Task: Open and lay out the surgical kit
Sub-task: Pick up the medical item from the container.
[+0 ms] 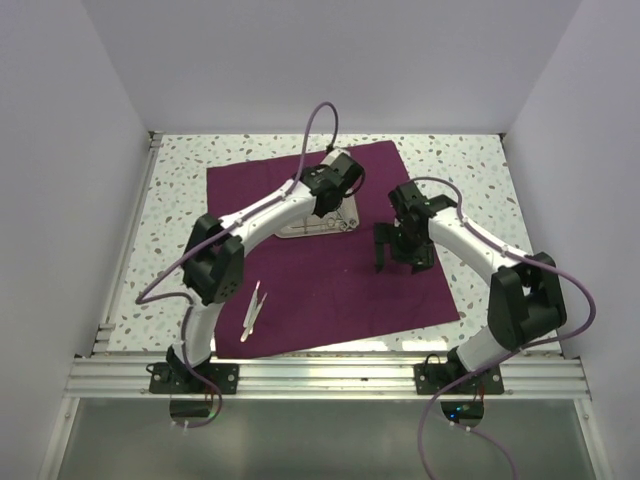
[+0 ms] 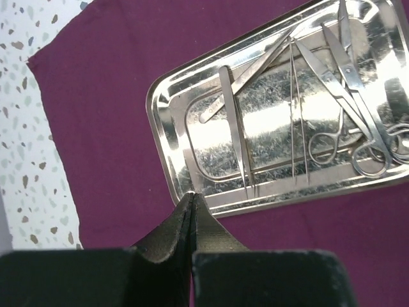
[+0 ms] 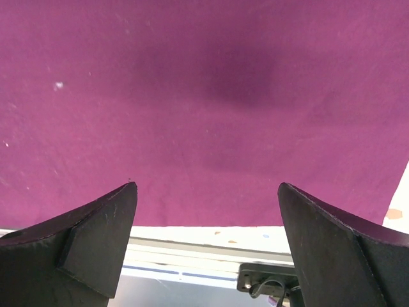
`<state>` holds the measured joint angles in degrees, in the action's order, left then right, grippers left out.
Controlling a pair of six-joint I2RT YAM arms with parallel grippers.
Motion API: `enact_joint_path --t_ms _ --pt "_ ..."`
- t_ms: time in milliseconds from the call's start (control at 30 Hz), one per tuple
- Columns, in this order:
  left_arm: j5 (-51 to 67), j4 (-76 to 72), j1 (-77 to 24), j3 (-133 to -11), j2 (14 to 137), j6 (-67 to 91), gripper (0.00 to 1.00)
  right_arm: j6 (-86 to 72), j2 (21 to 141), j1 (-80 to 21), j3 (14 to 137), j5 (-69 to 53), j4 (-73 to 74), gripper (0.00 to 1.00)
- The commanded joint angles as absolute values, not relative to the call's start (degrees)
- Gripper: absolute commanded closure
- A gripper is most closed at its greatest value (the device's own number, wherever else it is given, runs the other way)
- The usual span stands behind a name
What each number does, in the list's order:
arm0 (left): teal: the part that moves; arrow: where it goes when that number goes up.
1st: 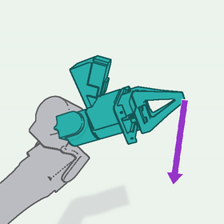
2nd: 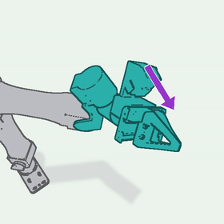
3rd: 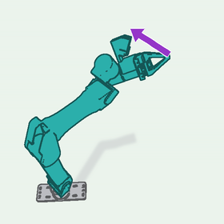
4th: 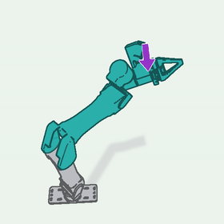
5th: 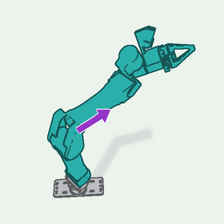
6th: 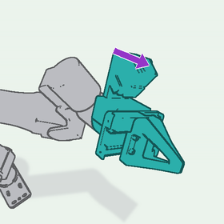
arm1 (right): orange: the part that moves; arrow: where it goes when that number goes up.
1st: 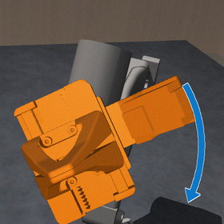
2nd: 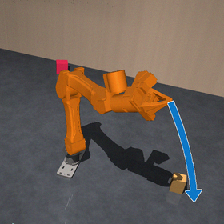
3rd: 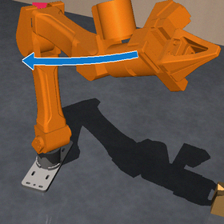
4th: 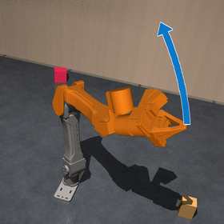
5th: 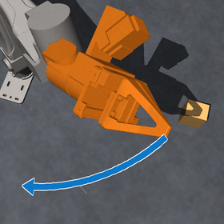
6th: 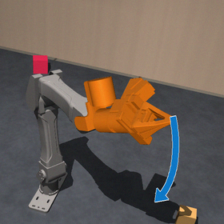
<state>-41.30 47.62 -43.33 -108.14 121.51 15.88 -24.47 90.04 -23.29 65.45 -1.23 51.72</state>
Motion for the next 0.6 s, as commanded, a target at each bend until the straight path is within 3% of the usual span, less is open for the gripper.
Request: enact_joint_path --t_ms 0,233,300,367,433,567 --pt "-34.54 41.15 -43.07 -103.73 111.63 20.83 1.00 -25.14 86.58 -23.12 63.64 -3.51 49.83 0.04" --pt "-28.42 35.61 -39.21 -94.67 108.90 24.25 1.00 -25.31 83.77 -23.12 61.70 -3.69 50.18 0.05" --pt "-23.50 32.10 -36.58 -92.64 109.33 25.13 0.74 -25.14 83.41 -23.20 61.44 -2.99 50.71 0.04" --pt "-21.02 30.51 -35.34 -92.46 110.65 25.92 0.60 -24.79 82.88 -23.12 61.61 -2.38 51.50 0.05" --pt "-19.69 31.11 -34.37 -93.68 112.75 26.10 0.55 -24.61 82.62 -23.20 61.87 -1.50 52.03 0.04" --pt "-16.97 31.21 -33.75 -96.68 118.82 26.28 0.55 -24.26 83.67 -23.20 63.10 -0.35 52.65 0.04"
